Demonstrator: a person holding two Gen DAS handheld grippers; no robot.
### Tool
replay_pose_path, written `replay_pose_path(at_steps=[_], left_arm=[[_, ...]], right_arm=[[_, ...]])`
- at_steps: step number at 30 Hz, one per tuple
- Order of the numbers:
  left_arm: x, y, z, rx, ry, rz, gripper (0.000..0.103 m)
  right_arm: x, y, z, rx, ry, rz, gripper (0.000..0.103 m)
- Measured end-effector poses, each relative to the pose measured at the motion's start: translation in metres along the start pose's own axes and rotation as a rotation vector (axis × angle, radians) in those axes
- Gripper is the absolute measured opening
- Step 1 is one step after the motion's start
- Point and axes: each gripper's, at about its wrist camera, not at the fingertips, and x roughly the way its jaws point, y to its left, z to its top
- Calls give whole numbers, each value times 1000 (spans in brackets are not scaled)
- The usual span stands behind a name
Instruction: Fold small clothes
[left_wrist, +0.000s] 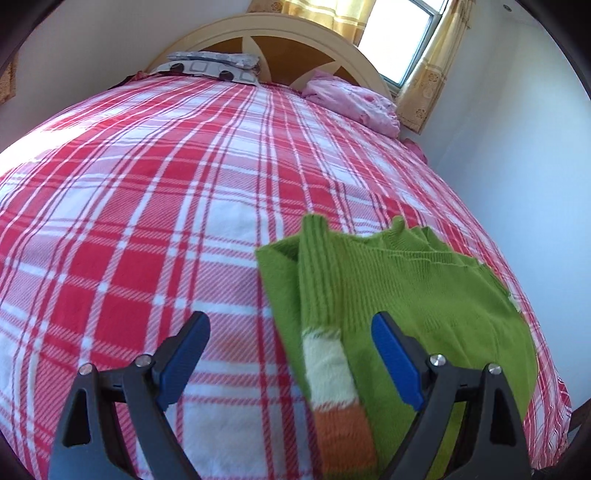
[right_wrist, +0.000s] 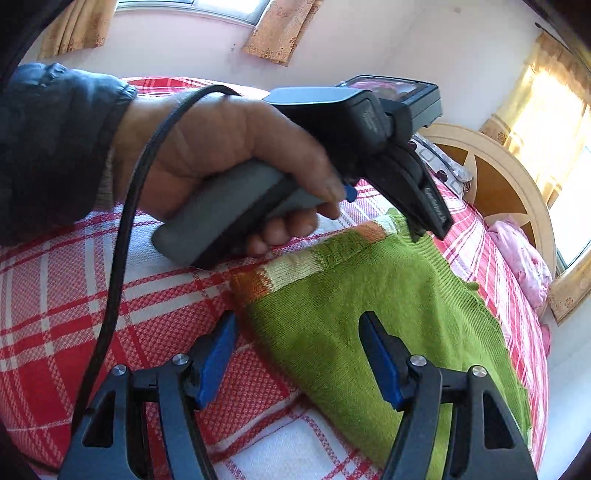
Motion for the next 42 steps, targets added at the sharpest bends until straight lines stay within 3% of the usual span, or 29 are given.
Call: replay_pose_path(at_steps=[4,10,13,15,16,17,18,25,31,37,42], left_arm=[[15,3,11,-27,12,-72,90],[27,19,17,-123,20,-162,70],[30,30,16,-182,17,-196,52],[34,32,14,-200,40,-230,25],[35,32,14,-204,45,-236,23],[34,31,14,-204,40,-248,14],[33,31,13,-205,38,-264,14],[29,42,9,-269,24,-333,13],[40,52,11,-346,106,-393,12],[26,47,11,-388,64,-391,12],[11,30,23,-384,45,-370,11]], right_arm=[[3,-1,2,11,2,2,68],[10,-6,7,29,11,22,67],[10,-6,8,12,7,47,53],[9,0,9,-12,11,71,33],[7,5,10,-26,13,72,30],[6,7,10,-31,13,73,24],[5,8,11,-30,13,78,18],[-10,-12,9,74,-11,130,13],[-15,-47,-3,217,-18,210,11],[-22,-86,-16,388,-57,290,9],[-41,-102,-18,431,-129,301,8]])
